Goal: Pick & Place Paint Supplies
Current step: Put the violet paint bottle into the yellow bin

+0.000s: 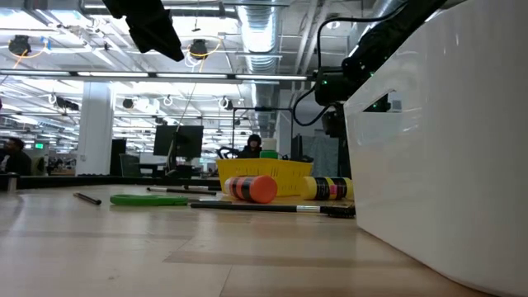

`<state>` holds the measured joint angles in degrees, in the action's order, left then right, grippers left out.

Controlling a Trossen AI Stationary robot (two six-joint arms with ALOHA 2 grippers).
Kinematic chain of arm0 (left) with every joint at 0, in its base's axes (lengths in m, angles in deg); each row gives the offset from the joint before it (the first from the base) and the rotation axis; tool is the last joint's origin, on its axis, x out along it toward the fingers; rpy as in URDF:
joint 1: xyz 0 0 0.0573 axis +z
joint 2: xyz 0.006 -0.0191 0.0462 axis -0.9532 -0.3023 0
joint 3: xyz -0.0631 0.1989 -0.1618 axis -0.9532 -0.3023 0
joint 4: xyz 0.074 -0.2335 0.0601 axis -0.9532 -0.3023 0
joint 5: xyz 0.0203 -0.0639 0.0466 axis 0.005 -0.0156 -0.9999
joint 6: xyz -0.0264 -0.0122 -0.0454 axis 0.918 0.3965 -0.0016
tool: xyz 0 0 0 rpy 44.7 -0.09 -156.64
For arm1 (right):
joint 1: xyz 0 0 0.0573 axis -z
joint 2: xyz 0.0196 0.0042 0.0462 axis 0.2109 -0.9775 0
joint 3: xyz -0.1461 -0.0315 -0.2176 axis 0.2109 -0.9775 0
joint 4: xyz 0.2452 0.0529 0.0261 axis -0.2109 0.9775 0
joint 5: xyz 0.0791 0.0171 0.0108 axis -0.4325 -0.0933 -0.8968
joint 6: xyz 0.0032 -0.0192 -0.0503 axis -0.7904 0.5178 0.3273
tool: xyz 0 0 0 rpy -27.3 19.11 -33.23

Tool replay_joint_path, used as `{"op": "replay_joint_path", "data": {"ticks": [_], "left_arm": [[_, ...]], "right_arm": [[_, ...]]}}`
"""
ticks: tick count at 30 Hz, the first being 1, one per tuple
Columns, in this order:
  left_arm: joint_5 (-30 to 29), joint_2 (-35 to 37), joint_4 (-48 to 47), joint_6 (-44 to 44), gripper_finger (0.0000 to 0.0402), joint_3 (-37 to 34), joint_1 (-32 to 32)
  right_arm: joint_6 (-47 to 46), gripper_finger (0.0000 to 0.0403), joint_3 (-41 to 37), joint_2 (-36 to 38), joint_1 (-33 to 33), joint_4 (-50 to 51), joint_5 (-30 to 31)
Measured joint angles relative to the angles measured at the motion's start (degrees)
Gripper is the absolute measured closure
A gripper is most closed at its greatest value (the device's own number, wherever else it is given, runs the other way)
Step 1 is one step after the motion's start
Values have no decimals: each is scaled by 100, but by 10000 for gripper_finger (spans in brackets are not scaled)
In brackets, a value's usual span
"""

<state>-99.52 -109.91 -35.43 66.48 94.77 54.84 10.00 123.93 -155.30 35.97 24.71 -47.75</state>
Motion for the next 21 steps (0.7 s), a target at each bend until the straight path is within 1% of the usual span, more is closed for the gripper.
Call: {"op": "replay_joint_path", "data": {"ticks": [9, 15, 21], "left_arm": [[-21, 0, 4, 0, 286, 0, 33], [-21, 0, 35, -24, 286, 0, 33], [-19, 0, 37, -31, 286, 0, 33]], "right_arm": [[-186, 171, 0, -2, -43, 258, -29], [-221, 171, -4, -2, -50, 122, -41], [-417, 171, -13, -355, -51, 216, -45]]}}
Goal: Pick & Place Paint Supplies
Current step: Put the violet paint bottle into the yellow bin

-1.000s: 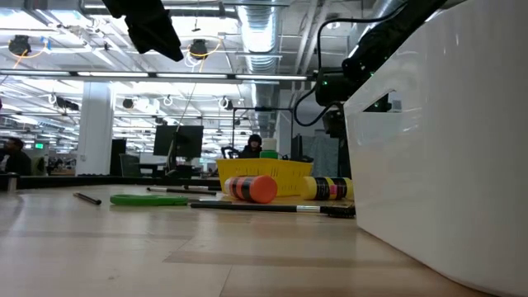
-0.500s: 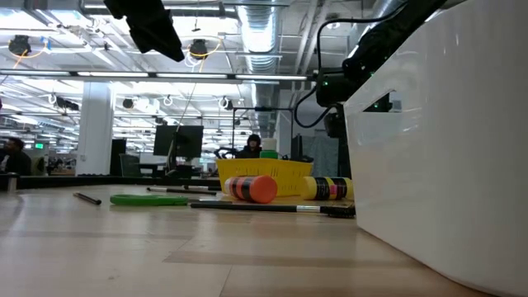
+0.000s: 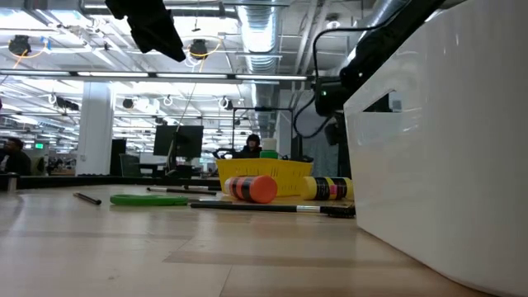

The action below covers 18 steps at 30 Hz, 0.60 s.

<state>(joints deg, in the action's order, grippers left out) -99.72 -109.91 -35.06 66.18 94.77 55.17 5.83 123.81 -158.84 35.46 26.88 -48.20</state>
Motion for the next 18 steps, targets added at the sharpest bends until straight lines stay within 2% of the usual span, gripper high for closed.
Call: {"op": "replay_joint_path", "data": {"ticks": [13, 18], "left_arm": [[12, 0, 44, 9, 286, -2, 0], [24, 0, 57, 12, 286, -2, 0]], "right_arm": [[-297, 171, 0, -52, -8, -114, -2], [-340, 189, 4, -85, 25, -147, -19]]}}
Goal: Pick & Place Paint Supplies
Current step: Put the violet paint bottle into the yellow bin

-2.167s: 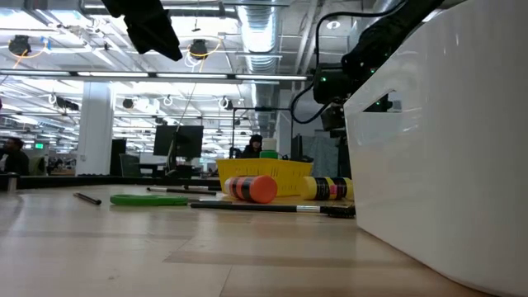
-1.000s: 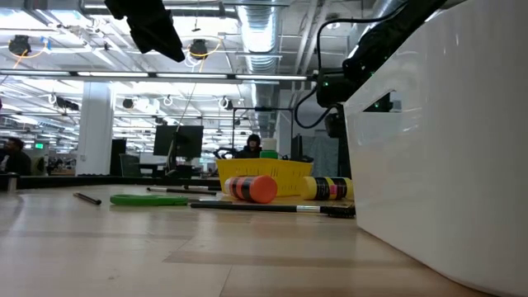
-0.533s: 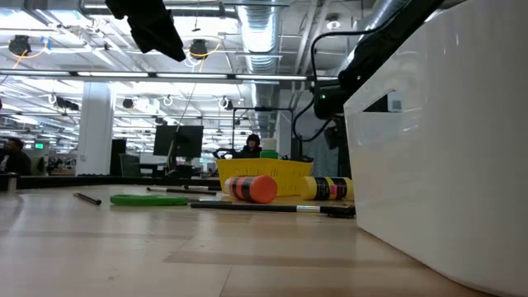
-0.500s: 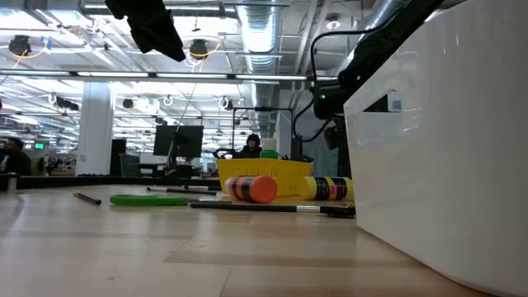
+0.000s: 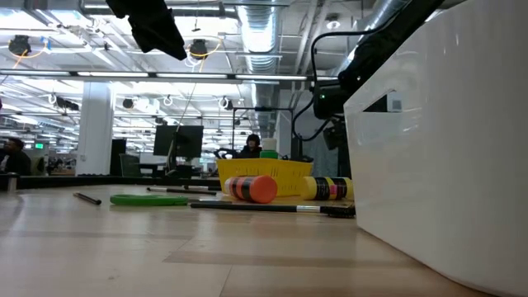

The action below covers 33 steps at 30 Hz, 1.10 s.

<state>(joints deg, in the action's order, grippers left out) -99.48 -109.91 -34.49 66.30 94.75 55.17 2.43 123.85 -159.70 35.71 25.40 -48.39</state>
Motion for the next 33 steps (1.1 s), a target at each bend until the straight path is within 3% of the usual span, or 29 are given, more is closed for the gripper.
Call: {"op": "replay_joint_path", "data": {"ticks": [10, 15, 20, 26, 30, 33], "left_arm": [[-4, 0, 24, -1, 286, 0, 0], [-8, 0, 21, 1, 286, 1, 0], [-26, 0, 19, 1, 286, 2, 0], [-24, 0, 67, 1, 286, 2, 0], [-189, 0, 433, -13, 286, 0, 0], [-697, 0, 948, -23, 286, 0, 11]], "right_arm": [[-343, 258, -4, -2, 226, -90, -294], [-617, 276, -4, 235, 460, -198, -805], [-896, 269, -4, 862, 651, -153, -1338], [-1395, 265, -4, 2079, 751, -408, -2447], [-2121, 265, 0, 2920, 651, -1333, -2844], [-2697, 265, 0, 3405, 522, -2395, -2837]]}}
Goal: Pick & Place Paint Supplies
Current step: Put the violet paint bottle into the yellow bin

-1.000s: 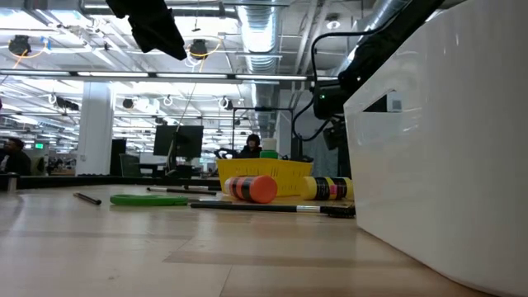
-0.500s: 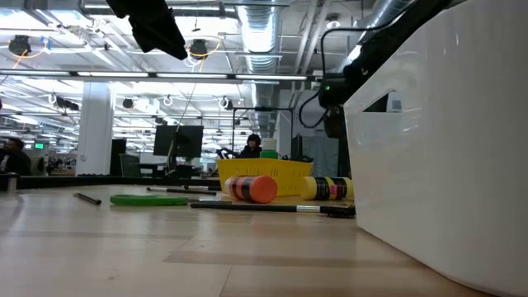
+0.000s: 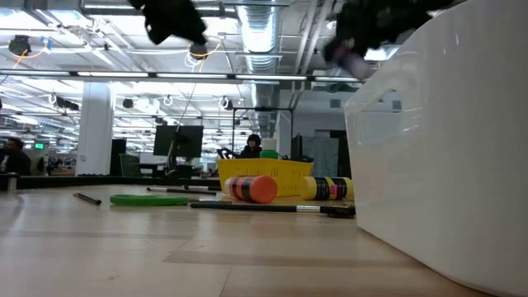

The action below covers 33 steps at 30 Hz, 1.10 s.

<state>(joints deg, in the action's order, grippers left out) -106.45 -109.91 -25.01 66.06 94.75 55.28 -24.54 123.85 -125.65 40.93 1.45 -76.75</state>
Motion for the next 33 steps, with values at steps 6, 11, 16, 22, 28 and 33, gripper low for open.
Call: {"op": "replay_joint_path", "data": {"ticks": [6, 11, 16, 22, 28, 33], "left_arm": [[-958, 0, 1654, -864, 286, 0, 250], [-997, 0, 3389, -2507, 275, 0, 584], [-845, -2, 4425, -3019, 240, 0, 1044], [34, -244, 5330, -2545, 197, -3, 1589], [1100, -750, 6073, -1546, 174, 2, 1932], [1373, -1039, 6728, -827, 172, 0, 2068]], "right_arm": [[-1316, 265, 7, 351, -151, -2412, 137], [-2242, 265, 7, 325, -230, -3960, 266], [-2310, 265, 4, 327, -454, -4652, 777], [-1995, 269, 4, 292, -597, -4928, 1013], [-1972, 270, 48, 4, -663, -5397, 1044], [-2039, 270, 318, -342, -698, -5352, 691]]}}
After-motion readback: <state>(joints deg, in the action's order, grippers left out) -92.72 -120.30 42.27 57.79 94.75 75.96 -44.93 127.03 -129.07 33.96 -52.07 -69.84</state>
